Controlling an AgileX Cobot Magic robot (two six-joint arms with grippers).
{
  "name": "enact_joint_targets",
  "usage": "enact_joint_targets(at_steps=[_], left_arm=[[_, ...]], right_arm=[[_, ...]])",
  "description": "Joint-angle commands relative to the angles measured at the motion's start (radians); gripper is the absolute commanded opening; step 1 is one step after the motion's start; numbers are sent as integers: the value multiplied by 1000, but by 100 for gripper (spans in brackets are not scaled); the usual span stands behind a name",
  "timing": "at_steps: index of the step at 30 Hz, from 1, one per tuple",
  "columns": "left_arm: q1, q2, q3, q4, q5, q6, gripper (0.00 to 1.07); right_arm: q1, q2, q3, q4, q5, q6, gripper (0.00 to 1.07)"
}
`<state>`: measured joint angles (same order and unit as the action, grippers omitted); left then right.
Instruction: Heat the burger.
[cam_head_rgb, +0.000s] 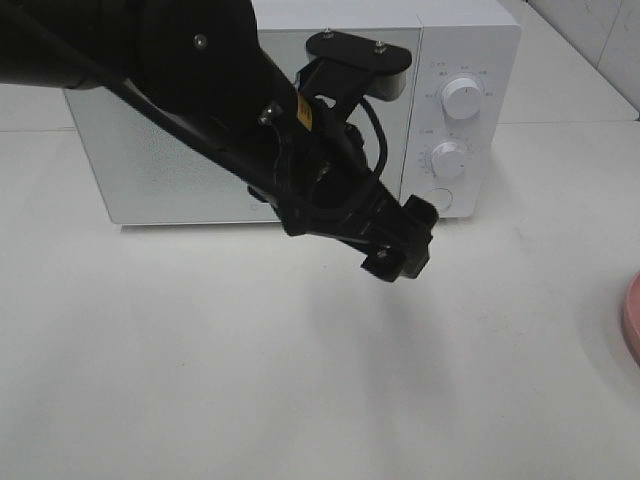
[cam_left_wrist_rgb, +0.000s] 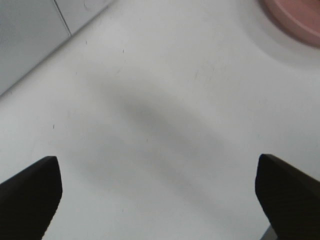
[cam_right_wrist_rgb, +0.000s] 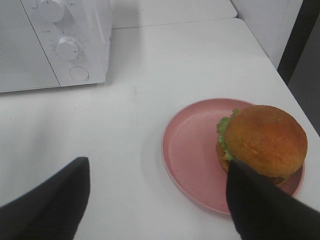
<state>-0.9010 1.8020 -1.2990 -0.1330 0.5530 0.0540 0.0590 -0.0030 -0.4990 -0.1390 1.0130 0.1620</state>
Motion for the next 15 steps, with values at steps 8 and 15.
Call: enact_joint_targets(at_steps=[8,15], left_arm=[[3,-76,-3,-7,495,-19,104],[152,-181,115,-3,605,-54,104]], right_arm=[[-3,-29,2,1,-6,-10,75],[-3,-29,2,0,-6,-11,75]])
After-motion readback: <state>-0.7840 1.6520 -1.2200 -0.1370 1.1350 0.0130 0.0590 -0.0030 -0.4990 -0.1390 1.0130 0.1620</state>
